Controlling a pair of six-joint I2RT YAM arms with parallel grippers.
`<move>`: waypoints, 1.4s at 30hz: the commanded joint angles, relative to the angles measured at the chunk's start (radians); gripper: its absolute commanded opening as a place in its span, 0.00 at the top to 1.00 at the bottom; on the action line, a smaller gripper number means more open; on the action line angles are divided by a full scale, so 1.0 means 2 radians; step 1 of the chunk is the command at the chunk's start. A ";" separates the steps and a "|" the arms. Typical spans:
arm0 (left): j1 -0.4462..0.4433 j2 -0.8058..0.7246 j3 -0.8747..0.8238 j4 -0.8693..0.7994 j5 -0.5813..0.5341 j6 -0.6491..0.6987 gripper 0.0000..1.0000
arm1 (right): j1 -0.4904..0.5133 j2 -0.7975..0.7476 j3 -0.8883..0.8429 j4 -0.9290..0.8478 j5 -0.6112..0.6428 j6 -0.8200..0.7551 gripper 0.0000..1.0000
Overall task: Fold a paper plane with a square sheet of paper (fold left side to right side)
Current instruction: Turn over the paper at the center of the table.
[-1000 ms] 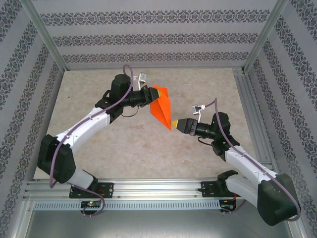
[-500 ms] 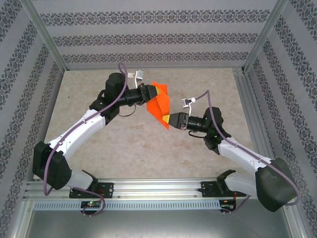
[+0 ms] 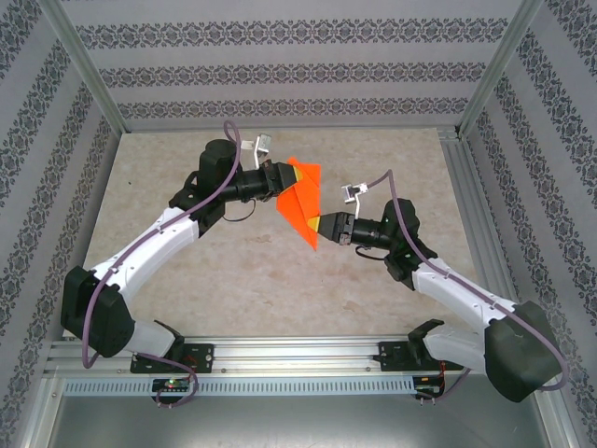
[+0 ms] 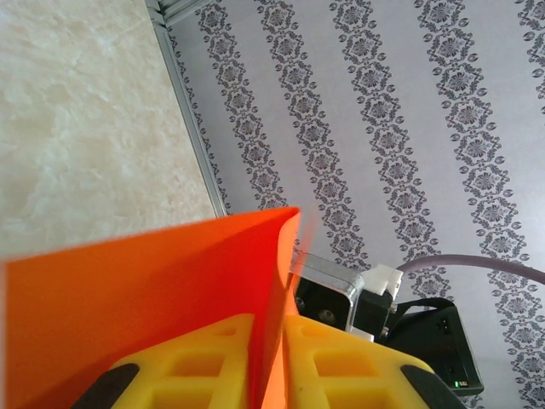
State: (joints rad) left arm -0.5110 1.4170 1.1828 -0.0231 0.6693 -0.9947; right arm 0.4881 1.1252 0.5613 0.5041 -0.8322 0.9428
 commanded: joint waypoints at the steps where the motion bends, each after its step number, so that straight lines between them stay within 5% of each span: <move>1: 0.001 -0.018 -0.005 -0.001 0.006 0.009 0.81 | -0.005 -0.012 0.017 -0.047 0.016 -0.035 0.89; 5: 0.005 -0.031 0.000 -0.080 -0.041 0.046 0.65 | -0.006 -0.022 0.034 -0.143 0.048 -0.087 0.93; 11: 0.013 -0.117 0.012 -0.298 -0.289 0.132 0.38 | 0.013 -0.019 0.106 -0.402 0.198 -0.235 0.99; 14: 0.017 -0.163 -0.001 -0.352 -0.377 0.133 0.33 | 0.062 0.001 0.154 -0.512 0.328 -0.297 0.99; 18: 0.019 -0.222 -0.031 -0.400 -0.482 0.109 0.31 | 0.160 0.075 0.238 -0.654 0.600 -0.323 1.00; 24: 0.020 -0.314 -0.090 -0.404 -0.556 0.077 0.25 | 0.260 0.253 0.354 -0.805 0.818 -0.269 0.98; 30: 0.021 -0.348 -0.100 -0.425 -0.582 0.074 0.20 | 0.290 0.408 0.451 -0.872 0.879 -0.242 0.98; 38: 0.021 -0.369 -0.119 -0.421 -0.582 0.061 0.20 | 0.304 0.581 0.549 -0.913 0.872 -0.240 0.93; 42: 0.021 -0.363 -0.119 -0.420 -0.579 0.067 0.19 | 0.318 0.596 0.560 -0.904 0.836 -0.250 0.79</move>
State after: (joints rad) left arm -0.4786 0.6891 0.9489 -0.8394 -0.4740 -0.8577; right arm 1.0946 2.3287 1.6466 -1.2690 0.8635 0.4431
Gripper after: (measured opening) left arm 0.807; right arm 0.176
